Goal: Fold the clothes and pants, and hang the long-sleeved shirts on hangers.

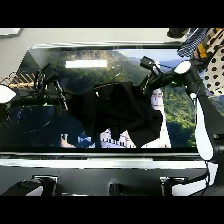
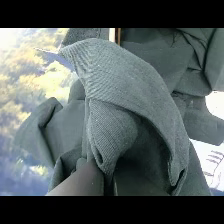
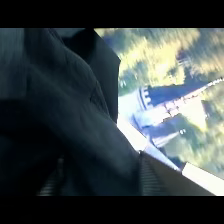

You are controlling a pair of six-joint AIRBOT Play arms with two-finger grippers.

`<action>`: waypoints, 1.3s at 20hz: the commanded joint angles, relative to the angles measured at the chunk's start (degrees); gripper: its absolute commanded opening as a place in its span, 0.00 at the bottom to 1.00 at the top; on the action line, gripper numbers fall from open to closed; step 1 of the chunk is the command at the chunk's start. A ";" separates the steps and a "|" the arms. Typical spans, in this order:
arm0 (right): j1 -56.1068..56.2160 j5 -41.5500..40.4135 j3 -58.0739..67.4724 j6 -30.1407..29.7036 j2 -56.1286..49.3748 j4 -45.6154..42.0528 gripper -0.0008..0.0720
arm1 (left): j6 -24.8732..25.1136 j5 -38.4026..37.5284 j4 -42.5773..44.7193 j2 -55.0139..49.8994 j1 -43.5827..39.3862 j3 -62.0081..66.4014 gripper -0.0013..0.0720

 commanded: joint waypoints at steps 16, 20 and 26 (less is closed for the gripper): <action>-0.52 12.68 0.02 12.00 17.20 -9.03 0.03 | -25.62 17.84 0.02 -0.15 0.11 -0.13 0.86; -0.52 13.20 0.02 17.38 25.49 -15.72 0.03 | -43.06 32.94 0.00 0.61 0.11 -0.04 0.86; -0.52 12.66 0.02 30.53 36.04 -23.08 0.03 | -57.11 41.55 0.00 1.20 0.09 2.54 0.86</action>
